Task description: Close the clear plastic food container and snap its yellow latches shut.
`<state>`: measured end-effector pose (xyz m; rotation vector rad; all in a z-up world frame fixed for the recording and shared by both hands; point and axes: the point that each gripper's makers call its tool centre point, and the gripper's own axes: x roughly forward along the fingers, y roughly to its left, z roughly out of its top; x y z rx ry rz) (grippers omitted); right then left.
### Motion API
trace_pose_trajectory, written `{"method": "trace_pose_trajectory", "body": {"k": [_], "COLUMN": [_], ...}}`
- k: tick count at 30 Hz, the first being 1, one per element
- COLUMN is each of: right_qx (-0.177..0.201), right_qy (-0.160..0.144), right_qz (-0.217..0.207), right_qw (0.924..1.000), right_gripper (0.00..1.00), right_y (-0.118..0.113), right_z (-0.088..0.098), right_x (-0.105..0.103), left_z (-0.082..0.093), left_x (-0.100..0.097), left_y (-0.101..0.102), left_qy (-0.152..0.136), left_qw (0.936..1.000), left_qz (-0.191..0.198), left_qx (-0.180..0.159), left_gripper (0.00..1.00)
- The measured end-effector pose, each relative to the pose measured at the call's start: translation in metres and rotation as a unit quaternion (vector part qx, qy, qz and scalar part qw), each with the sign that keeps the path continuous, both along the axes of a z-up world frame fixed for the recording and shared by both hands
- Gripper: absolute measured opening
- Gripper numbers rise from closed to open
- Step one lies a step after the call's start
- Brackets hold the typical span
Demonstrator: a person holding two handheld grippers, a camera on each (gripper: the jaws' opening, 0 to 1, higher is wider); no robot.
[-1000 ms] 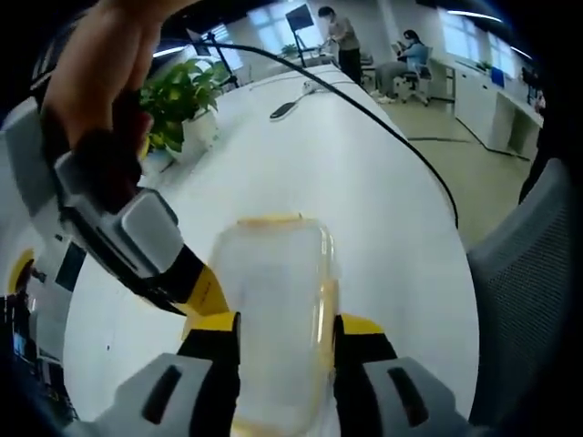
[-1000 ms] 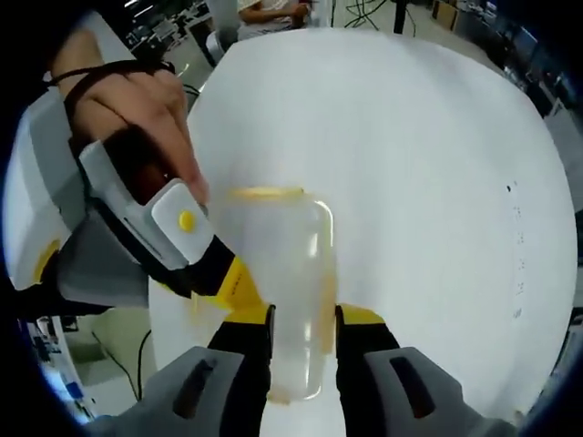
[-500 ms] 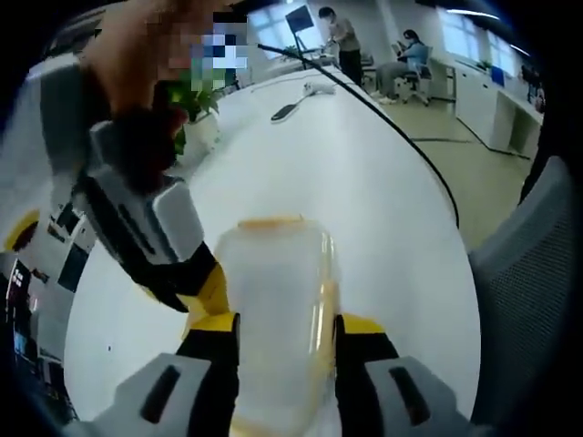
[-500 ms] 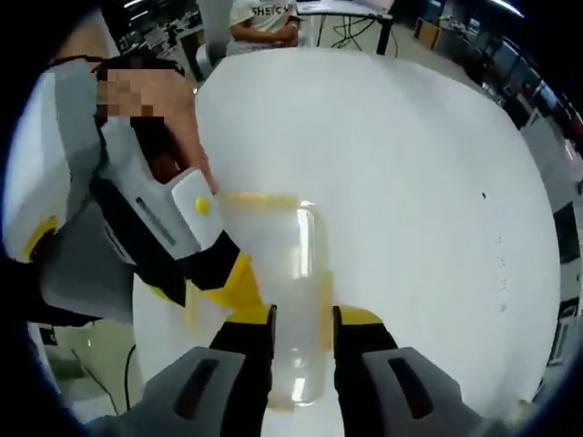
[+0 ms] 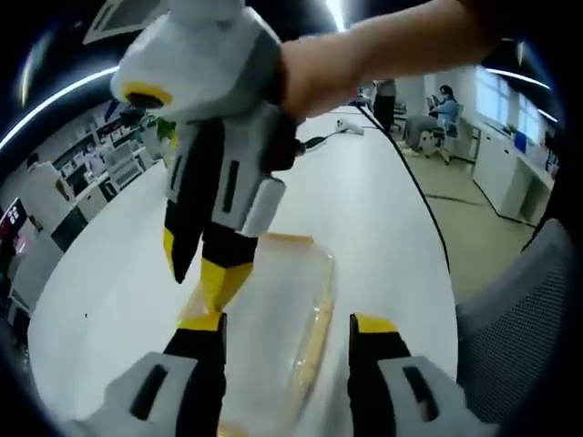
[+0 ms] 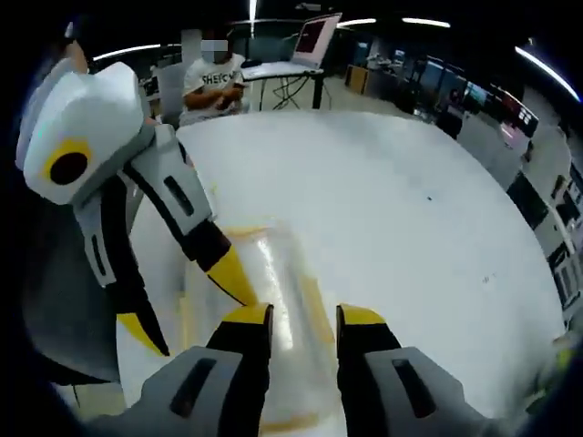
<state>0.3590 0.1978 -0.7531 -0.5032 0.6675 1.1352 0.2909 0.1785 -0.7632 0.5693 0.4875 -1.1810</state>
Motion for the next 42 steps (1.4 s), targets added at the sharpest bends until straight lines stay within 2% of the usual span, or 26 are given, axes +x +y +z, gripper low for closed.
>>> {"method": "trace_pose_trajectory", "body": {"k": [3, 5, 7, 11, 13, 15, 17, 19, 21, 22, 23, 25, 26, 29, 32, 34, 36, 37, 38, 39, 40, 41, 42], "right_qx": [0.055, 0.079, 0.087, 0.100, 0.119, 0.129, 0.154, 0.152, 0.163, 0.186, 0.194, 0.199, 0.197, 0.204, 0.199, 0.199, 0.192, 0.175, 0.178, 0.182, 0.186, 0.214, 0.218], "right_qy": [-0.001, -0.006, -0.004, -0.007, -0.015, -0.024, -0.032, -0.051, -0.056, -0.054, -0.056, -0.087, -0.085, -0.081, -0.090, -0.096, -0.119, -0.130, -0.128, -0.128, -0.129, -0.112, -0.104], "right_qz": [-0.037, -0.058, -0.066, -0.077, -0.084, -0.120, -0.107, -0.103, -0.109, -0.121, -0.131, -0.139, -0.136, -0.162, -0.168, -0.177, -0.187, -0.187, -0.186, -0.185, -0.186, -0.190, -0.195], "right_qw": [0.9978, 0.9952, 0.9940, 0.9919, 0.9893, 0.9841, 0.9817, 0.9817, 0.9791, 0.9736, 0.9706, 0.9661, 0.9673, 0.9620, 0.9612, 0.9591, 0.9562, 0.9577, 0.9577, 0.9571, 0.9562, 0.9516, 0.9505], "right_gripper": [0.30, 0.42, 0.50, 0.58, 0.69, 0.88, 0.98, 0.99, 1.00, 1.00, 0.98, 0.91, 0.89, 0.91, 0.92, 0.94, 0.94, 0.95, 0.96, 0.97, 0.98, 1.00, 1.00], "right_y": [-0.003, -0.006, -0.010, -0.014, -0.013, -0.019, -0.015, -0.018, -0.019, -0.019, -0.021, -0.027, -0.029, -0.034, -0.037, -0.040, -0.045, -0.048, -0.045, -0.044, -0.044, -0.039, -0.039], "right_z": [0.009, 0.012, 0.012, 0.012, 0.015, 0.016, 0.021, 0.021, 0.022, 0.025, 0.026, 0.031, 0.028, 0.025, 0.022, 0.021, 0.023, 0.020, 0.018, 0.017, 0.016, 0.017, 0.015], "right_x": [0.002, 0.004, 0.002, -0.001, -0.001, 0.004, 0.002, -0.003, -0.006, -0.006, -0.006, -0.003, -0.008, -0.008, -0.012, -0.013, -0.012, -0.013, -0.017, -0.020, -0.022, -0.026, -0.029], "left_z": [0.005, 0.004, 0.005, 0.009, 0.012, 0.018, 0.021, 0.023, 0.025, 0.025, 0.026, 0.029, 0.030, 0.029, 0.026, 0.024, 0.023, 0.023, 0.027, 0.027, 0.025, 0.022, 0.016], "left_x": [0.000, 0.002, 0.004, 0.008, 0.010, 0.016, 0.017, 0.019, 0.022, 0.023, 0.023, 0.023, 0.022, 0.022, 0.024, 0.028, 0.029, 0.031, 0.032, 0.031, 0.031, 0.030, 0.029], "left_y": [-0.001, -0.001, 0.000, -0.002, -0.003, -0.004, -0.005, -0.003, 0.000, 0.002, 0.002, 0.003, 0.004, 0.007, 0.012, 0.016, 0.022, 0.027, 0.028, 0.032, 0.034, 0.036, 0.037], "left_qy": [0.004, 0.009, 0.003, 0.006, 0.007, 0.004, 0.003, 0.010, 0.012, 0.013, 0.011, -0.002, -0.005, -0.013, -0.019, -0.018, -0.022, -0.028, -0.031, -0.033, -0.033, -0.033, -0.018], "left_qw": [0.9996, 0.9990, 0.9989, 0.9980, 0.9968, 0.9943, 0.9924, 0.9905, 0.9882, 0.9868, 0.9860, 0.9838, 0.9831, 0.9816, 0.9803, 0.9768, 0.9736, 0.9711, 0.9660, 0.9640, 0.9639, 0.9636, 0.9632], "left_qz": [0.008, 0.020, 0.024, 0.032, 0.036, 0.045, 0.044, 0.054, 0.065, 0.072, 0.074, 0.075, 0.075, 0.081, 0.092, 0.108, 0.123, 0.133, 0.142, 0.147, 0.149, 0.152, 0.160], "left_qx": [-0.025, -0.039, -0.041, -0.055, -0.071, -0.096, -0.115, -0.126, -0.138, -0.145, -0.149, -0.163, -0.167, -0.172, -0.174, -0.184, -0.191, -0.196, -0.214, -0.219, -0.218, -0.218, -0.215], "left_gripper": [0.56, 0.68, 0.71, 0.73, 0.80, 0.91, 0.99, 0.99, 0.99, 0.99, 0.99, 0.99, 0.99, 0.99, 0.99, 0.99, 0.99, 0.99, 0.99, 0.99, 0.99, 0.99, 0.99]}}
